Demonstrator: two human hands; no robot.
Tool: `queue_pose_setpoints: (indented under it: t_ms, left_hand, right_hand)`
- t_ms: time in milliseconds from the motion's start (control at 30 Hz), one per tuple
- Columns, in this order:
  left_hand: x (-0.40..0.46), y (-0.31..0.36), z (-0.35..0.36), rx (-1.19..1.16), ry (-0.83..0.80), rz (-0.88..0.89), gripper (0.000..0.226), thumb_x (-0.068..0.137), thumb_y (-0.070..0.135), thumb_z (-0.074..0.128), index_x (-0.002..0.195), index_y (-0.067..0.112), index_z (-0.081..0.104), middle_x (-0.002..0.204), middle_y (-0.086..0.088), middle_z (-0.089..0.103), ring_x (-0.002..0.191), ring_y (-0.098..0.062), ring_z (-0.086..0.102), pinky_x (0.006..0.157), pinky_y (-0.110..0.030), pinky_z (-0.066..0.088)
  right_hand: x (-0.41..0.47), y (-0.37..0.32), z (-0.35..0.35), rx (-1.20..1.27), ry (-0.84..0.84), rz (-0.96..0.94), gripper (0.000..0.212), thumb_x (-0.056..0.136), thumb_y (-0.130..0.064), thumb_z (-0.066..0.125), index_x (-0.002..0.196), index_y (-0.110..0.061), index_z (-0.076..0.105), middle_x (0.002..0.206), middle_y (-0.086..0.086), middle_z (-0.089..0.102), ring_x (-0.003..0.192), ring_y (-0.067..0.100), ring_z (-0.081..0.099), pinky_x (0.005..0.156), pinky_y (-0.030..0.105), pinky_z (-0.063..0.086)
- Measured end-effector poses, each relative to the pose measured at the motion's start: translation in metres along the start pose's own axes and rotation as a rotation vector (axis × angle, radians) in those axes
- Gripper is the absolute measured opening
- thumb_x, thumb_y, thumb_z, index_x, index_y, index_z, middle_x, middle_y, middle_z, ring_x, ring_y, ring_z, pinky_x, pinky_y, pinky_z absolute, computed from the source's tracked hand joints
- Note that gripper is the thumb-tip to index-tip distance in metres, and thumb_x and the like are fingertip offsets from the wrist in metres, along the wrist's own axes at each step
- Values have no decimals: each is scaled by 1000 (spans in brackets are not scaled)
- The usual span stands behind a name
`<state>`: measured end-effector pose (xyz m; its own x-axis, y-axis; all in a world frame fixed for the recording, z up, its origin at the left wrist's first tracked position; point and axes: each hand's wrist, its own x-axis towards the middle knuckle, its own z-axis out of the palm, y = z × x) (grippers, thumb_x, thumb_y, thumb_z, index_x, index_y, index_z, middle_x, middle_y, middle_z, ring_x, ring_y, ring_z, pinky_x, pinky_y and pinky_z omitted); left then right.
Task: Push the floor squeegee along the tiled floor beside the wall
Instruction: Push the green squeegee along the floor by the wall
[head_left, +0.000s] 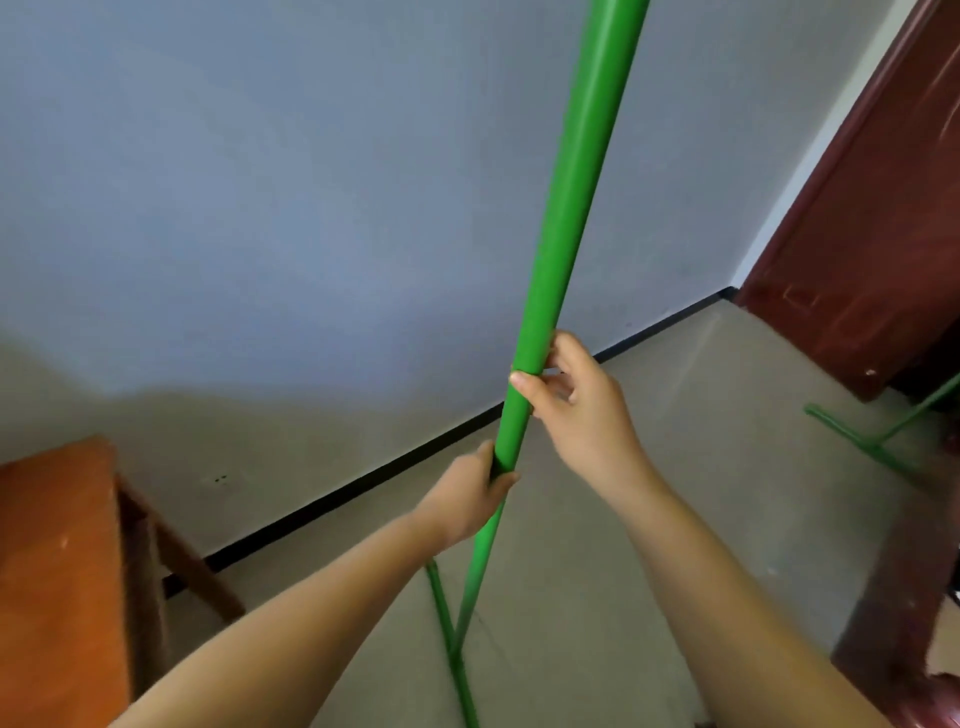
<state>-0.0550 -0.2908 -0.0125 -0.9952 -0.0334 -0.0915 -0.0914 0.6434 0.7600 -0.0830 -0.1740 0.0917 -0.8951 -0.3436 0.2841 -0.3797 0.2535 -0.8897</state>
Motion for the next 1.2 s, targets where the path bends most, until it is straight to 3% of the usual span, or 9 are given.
queue_pose_setpoints:
  t_ms: [100,300,467,667,767,933,1200]
  left_hand:
    - [6,-30,-37,-45,54,-59,30,89,23,49,110,2,47,101,-23,63,92,-36,59,84,-47,48]
    - [10,-81,-98,-68,210,-191,16,88,18,50,92,4,45,93,-23,62,86,-37,59,75,-40,46]
    - [5,-111,-134,-97,335,-312,24,88,20,50,98,-1,46,94,-24,63,87,-38,59,78,-46,48]
    - [-1,-141,-171,-120,530,-459,21,89,18,49,102,3,47,98,-21,64,89,-34,60,80,-42,49]
    - [-2,-154,-189,-124,604,-529,20,89,18,49,103,3,47,97,-18,63,86,-31,59,76,-38,49]
    - [-4,-172,-213,-110,689,-597,21,90,18,49,105,3,47,95,-14,60,81,-23,54,73,-33,42]
    - [-2,-197,-241,-104,735,-652,23,90,18,49,108,4,47,101,-17,62,86,-26,58,73,-33,44]
  right_hand:
    - [29,-8,44,1,-57,-26,17,77,-25,61,82,-37,50,85,-7,64,83,18,65,76,49,55]
    - [77,-26,122,29,-196,-86,17,81,-20,62,91,-28,50,82,-14,60,80,18,65,74,46,56]
    - [106,-36,174,46,-327,-156,18,80,-23,62,92,-28,49,81,-15,58,78,21,65,73,47,56]
    - [137,-52,233,86,-494,-249,20,80,-23,62,98,-22,52,79,-18,56,76,22,65,73,47,55]
    - [152,-61,261,98,-571,-273,18,80,-23,62,92,-26,49,77,-18,55,74,23,65,72,49,54]
    - [165,-73,296,107,-642,-316,18,81,-25,61,95,-23,50,79,-17,54,71,22,64,72,47,54]
    - [178,-87,332,96,-676,-347,21,82,-25,59,100,-17,50,91,-5,59,77,24,65,75,46,53]
